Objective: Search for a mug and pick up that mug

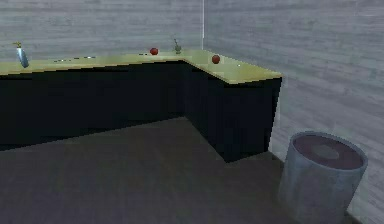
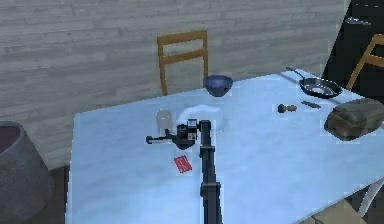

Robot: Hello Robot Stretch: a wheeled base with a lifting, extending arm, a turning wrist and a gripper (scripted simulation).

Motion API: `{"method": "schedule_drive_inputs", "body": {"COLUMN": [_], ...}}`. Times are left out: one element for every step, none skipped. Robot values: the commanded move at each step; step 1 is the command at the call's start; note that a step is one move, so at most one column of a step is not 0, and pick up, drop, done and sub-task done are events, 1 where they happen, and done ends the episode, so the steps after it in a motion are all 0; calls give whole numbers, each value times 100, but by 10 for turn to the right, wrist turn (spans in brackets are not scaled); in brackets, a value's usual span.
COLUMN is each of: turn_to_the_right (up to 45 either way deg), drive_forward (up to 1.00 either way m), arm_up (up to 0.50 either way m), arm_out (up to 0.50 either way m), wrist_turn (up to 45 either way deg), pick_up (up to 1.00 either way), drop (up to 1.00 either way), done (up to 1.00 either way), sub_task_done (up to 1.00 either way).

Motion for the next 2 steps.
{"method": "schedule_drive_inputs", "body": {"turn_to_the_right": [0,0], "drive_forward": [0,0], "arm_up": [10,0], "arm_out": [0,0], "wrist_turn": [0,0], "pick_up": [0,0], "drop": [0,0], "done": [0,100], "sub_task_done": [0,0]}}
